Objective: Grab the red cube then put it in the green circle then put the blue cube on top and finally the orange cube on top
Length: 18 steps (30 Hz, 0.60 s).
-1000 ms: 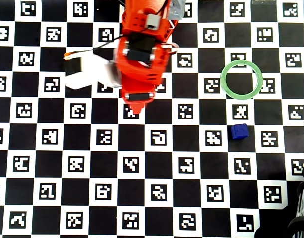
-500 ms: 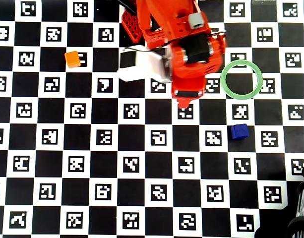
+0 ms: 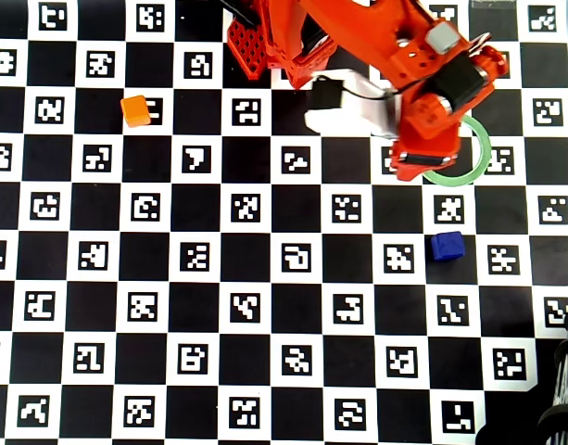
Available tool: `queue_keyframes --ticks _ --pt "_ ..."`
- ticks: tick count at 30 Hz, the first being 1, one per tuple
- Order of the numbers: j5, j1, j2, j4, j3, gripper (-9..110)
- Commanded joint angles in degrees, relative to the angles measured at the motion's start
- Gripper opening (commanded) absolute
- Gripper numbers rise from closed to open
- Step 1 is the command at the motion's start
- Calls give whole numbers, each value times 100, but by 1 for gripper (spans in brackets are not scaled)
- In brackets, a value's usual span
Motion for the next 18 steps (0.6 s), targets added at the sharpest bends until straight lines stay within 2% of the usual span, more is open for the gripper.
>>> queue_keyframes --ticks 1,14,18 --pt "185 -334 35 -387 -536 -3" --pt "694 -1538 -624 -562 -888 -2" --pt "738 -1485 -826 -800 -729 -2"
